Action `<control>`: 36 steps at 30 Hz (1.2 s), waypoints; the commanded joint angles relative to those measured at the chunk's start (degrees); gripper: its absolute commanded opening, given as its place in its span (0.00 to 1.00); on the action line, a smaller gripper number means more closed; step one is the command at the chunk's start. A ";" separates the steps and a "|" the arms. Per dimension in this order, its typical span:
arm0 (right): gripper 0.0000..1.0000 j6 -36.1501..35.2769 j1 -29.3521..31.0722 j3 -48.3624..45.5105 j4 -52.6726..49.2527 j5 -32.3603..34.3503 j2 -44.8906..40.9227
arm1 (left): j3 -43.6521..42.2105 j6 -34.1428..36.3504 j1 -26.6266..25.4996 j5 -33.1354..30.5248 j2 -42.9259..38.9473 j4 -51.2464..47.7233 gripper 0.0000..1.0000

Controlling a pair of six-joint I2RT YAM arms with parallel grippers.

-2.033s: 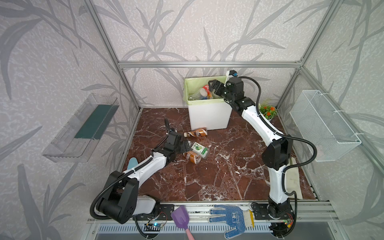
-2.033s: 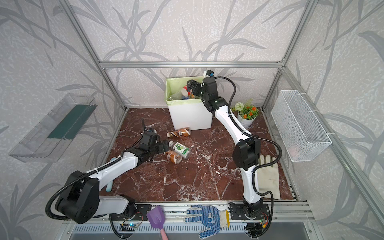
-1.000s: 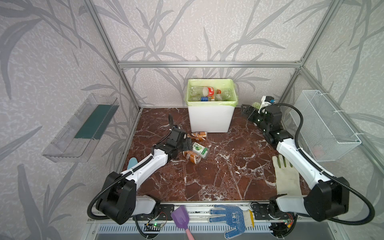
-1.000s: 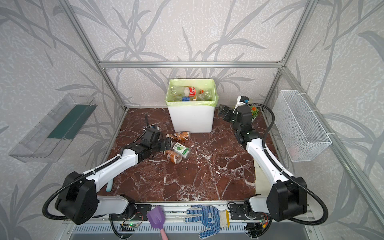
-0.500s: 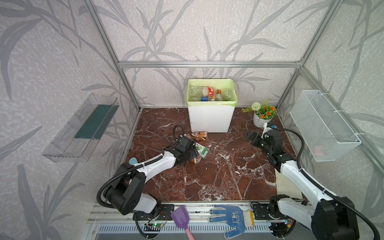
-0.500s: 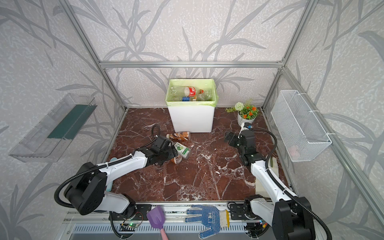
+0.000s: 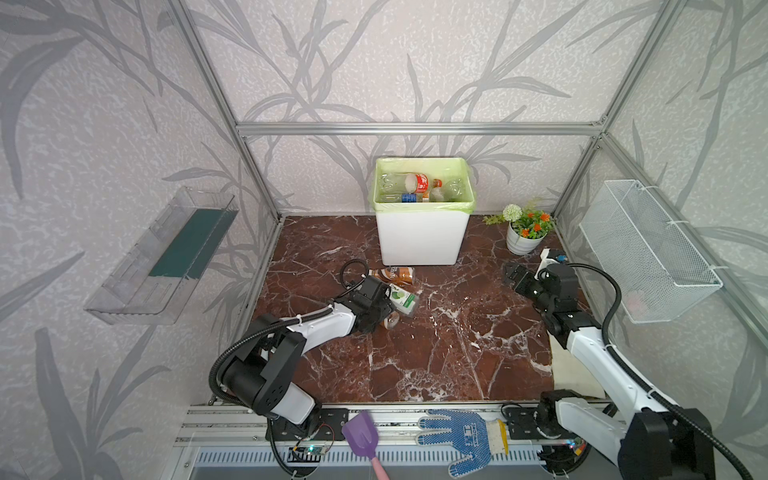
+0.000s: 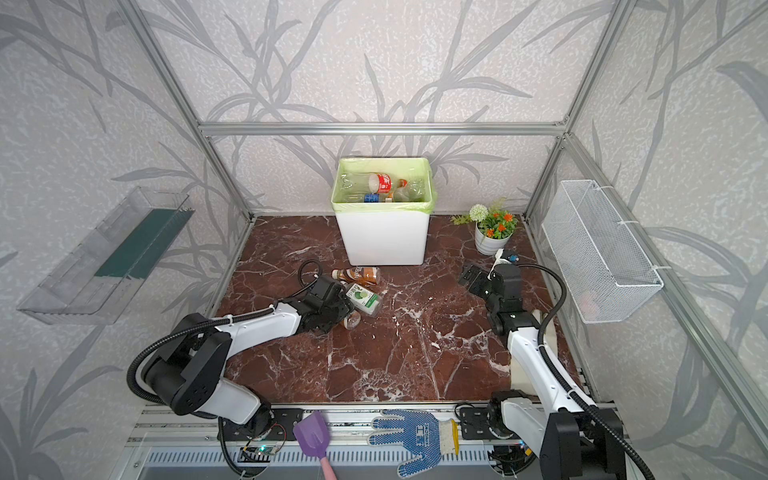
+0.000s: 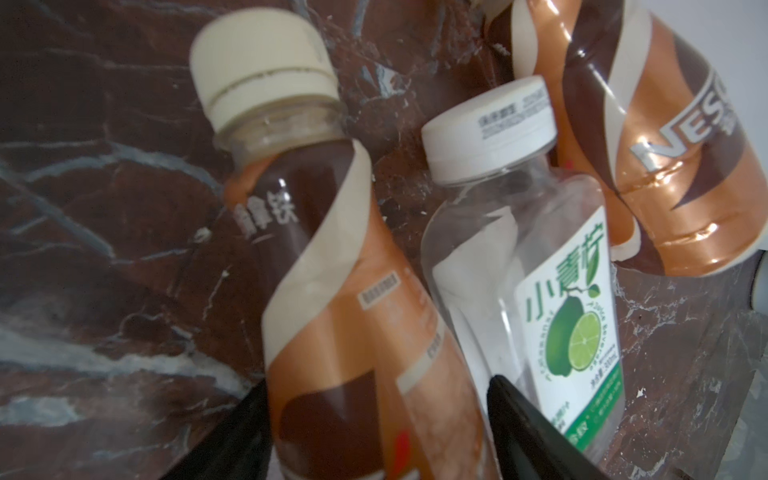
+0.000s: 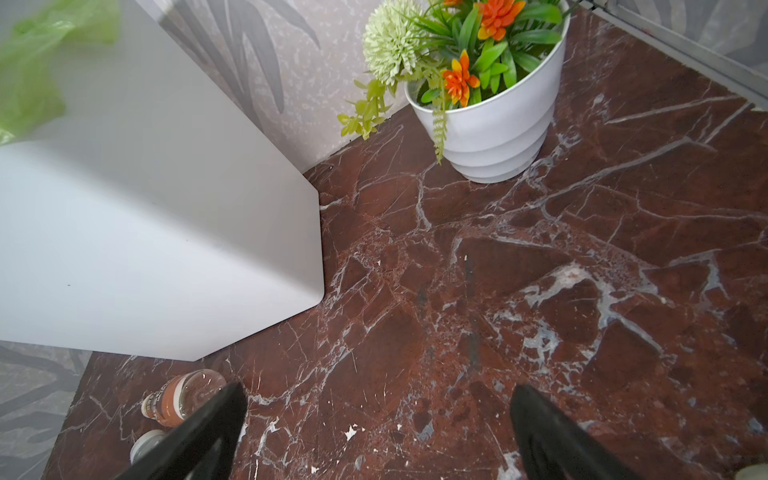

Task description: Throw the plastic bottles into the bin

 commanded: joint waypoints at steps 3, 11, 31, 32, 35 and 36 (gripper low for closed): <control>0.99 0.22 -0.37 -0.47 -1.35 -0.26 -1.21 | -3.19 -1.94 1.39 0.47 -0.09 1.93 0.68; 0.99 1.02 -0.37 -0.55 -1.36 -0.16 -1.20 | -4.81 -0.61 1.66 -1.93 -5.47 2.70 0.48; 0.99 0.49 -0.63 1.64 -1.53 0.72 -1.71 | 27.54 51.46 4.73 -20.88 -31.40 2.93 0.36; 0.99 0.49 -0.63 1.73 -1.61 0.78 -1.94 | 30.19 53.87 4.83 -19.56 -29.69 4.44 0.36; 0.99 0.36 -0.71 1.64 -2.24 1.39 -3.32 | 38.77 58.01 4.90 -13.77 -21.45 9.07 0.37; 0.99 0.19 -0.71 1.55 -2.60 1.71 -3.88 | 41.66 58.26 5.01 -11.35 -17.59 10.05 0.37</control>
